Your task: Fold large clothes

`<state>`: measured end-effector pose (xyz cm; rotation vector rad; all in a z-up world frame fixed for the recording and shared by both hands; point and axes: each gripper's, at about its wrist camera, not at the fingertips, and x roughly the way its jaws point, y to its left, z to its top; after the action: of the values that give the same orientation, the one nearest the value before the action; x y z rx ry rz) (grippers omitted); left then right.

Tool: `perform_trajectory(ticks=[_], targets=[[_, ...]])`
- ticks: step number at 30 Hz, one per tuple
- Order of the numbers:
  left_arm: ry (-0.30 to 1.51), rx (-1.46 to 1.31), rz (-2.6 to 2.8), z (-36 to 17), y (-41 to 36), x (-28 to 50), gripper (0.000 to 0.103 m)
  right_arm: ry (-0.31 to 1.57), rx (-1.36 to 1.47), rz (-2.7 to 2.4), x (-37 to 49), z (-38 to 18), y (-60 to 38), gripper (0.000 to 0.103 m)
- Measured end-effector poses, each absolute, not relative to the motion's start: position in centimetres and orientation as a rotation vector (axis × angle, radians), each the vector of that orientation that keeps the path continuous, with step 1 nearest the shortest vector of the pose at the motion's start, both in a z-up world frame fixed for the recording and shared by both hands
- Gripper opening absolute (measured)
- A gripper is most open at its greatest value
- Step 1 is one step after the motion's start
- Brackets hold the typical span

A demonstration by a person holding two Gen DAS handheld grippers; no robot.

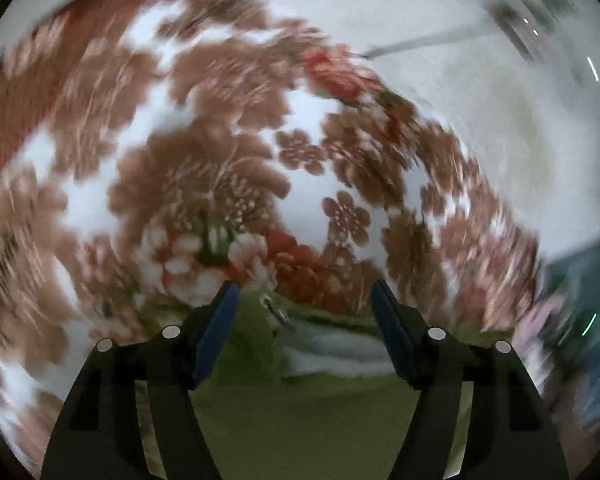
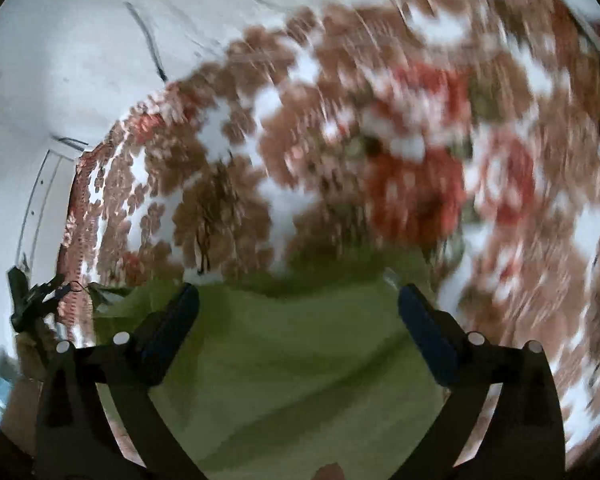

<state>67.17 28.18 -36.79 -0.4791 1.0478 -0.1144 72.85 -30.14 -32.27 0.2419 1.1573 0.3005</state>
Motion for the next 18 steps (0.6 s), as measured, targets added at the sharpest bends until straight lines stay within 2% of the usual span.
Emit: perform_trajectory(ticks=[4, 7, 12, 18], targets=[[1.049, -0.054, -0.25, -36.6, 21.0, 64.3, 0.068, 1.097, 0.077, 0.251, 72.0, -31.1, -28.3, 0.098], [1.144, 0.164, -0.308, -40.6, 16.6, 62.4, 0.068, 1.088, -0.073, 0.236, 68.6, -32.7, -26.2, 0.098], [1.182, 0.126, -0.214, -45.4, 17.1, 65.1, 0.067, 1.155, -0.275, 0.15, 62.1, -39.2, -24.5, 0.098], [1.199, 0.052, -0.082, -48.1, 20.4, 70.1, 0.07, 1.184, -0.371, 0.078, 60.9, -44.4, -23.6, 0.098]])
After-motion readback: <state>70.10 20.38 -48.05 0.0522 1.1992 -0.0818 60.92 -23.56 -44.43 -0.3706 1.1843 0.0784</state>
